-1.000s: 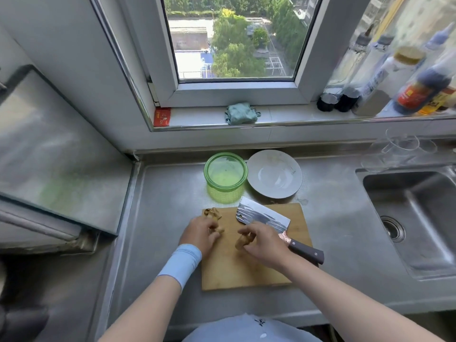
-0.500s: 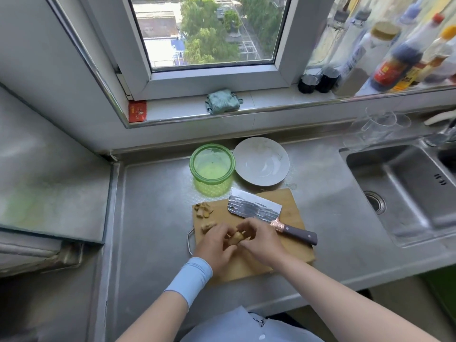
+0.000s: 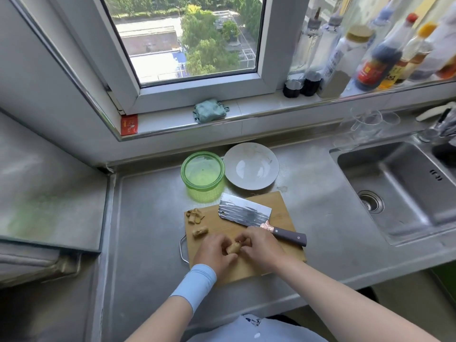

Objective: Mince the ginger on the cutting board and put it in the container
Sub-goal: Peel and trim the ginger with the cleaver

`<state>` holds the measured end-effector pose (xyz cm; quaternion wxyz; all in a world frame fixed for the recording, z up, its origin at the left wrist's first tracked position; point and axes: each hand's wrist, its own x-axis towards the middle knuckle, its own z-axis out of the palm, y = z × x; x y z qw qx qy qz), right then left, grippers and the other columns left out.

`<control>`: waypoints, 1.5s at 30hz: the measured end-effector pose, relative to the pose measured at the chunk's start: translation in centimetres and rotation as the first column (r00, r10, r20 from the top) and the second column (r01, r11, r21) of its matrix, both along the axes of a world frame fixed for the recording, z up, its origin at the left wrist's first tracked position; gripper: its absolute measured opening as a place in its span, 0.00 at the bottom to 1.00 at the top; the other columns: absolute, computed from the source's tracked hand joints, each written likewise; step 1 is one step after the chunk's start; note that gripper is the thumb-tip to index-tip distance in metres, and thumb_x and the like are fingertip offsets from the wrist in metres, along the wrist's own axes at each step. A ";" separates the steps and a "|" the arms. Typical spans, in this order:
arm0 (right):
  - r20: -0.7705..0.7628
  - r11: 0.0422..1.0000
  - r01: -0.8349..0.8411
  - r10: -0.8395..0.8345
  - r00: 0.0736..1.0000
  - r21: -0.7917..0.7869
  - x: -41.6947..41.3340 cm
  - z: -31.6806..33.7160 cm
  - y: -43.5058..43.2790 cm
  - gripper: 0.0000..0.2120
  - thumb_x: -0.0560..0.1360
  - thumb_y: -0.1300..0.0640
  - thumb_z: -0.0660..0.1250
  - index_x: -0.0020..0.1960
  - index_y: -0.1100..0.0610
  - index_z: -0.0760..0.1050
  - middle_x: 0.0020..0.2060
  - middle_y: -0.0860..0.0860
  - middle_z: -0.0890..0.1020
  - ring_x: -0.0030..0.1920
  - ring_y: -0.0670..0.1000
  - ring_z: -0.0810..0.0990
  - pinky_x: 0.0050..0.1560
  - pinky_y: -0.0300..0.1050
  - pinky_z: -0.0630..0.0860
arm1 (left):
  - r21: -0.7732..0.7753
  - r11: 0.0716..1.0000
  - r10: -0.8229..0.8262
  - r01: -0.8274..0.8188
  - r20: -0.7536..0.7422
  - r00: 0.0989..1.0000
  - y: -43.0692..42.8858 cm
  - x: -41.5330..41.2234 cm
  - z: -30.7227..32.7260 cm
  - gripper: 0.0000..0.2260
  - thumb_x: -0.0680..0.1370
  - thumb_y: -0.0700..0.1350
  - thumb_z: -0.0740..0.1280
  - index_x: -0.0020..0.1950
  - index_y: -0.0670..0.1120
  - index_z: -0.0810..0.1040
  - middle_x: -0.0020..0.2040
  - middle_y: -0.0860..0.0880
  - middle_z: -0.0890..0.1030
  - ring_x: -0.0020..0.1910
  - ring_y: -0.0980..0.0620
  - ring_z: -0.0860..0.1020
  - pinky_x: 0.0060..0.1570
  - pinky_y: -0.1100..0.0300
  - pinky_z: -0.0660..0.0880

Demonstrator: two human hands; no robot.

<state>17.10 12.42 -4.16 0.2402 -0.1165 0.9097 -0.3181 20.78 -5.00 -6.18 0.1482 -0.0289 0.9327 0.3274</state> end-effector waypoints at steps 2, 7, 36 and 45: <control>0.023 0.999 -0.034 0.034 0.999 -0.006 -0.3 0.1 0.5 0.13 0.71 0.57 0.72 0.55 0.49 0.83 0.47 0.44 0.81 0.49 0.44 0.79 0.54 0.40 0.76 | -0.045 0.999 0.031 -0.030 0.008 1.000 0.6 0.3 0.1 0.11 0.68 0.50 0.76 0.41 0.54 0.74 0.41 0.58 0.74 0.45 0.56 0.72 0.44 0.66 0.65; -0.067 0.995 -0.091 0.094 0.993 0.048 -1.1 0.4 1.6 0.17 0.74 0.61 0.67 0.61 0.51 0.80 0.56 0.50 0.79 0.59 0.50 0.77 0.62 0.47 0.73 | -0.084 0.994 0.073 -0.073 -0.003 0.997 1.3 0.5 0.4 0.12 0.69 0.52 0.74 0.41 0.54 0.71 0.43 0.57 0.74 0.47 0.54 0.71 0.46 0.63 0.68; -0.083 0.948 -0.222 0.246 0.966 0.228 -2.4 -0.8 6.9 0.23 0.73 0.59 0.61 0.68 0.51 0.67 0.51 0.54 0.70 0.55 0.58 0.71 0.51 0.50 0.73 | 0.026 0.887 0.461 -0.460 -0.034 0.887 5.6 3.5 0.8 0.12 0.68 0.41 0.75 0.43 0.52 0.74 0.44 0.51 0.75 0.38 0.59 0.75 0.42 0.74 0.68; -0.183 0.896 -0.229 0.316 0.931 0.381 -2.8 0.5 5.7 0.17 0.70 0.46 0.61 0.56 0.49 0.75 0.47 0.54 0.76 0.48 0.59 0.77 0.44 0.49 0.68 | -0.063 0.898 0.403 -0.435 -0.278 0.872 1.8 2.4 1.6 0.08 0.74 0.45 0.74 0.51 0.47 0.80 0.48 0.50 0.78 0.47 0.51 0.75 0.53 0.53 0.75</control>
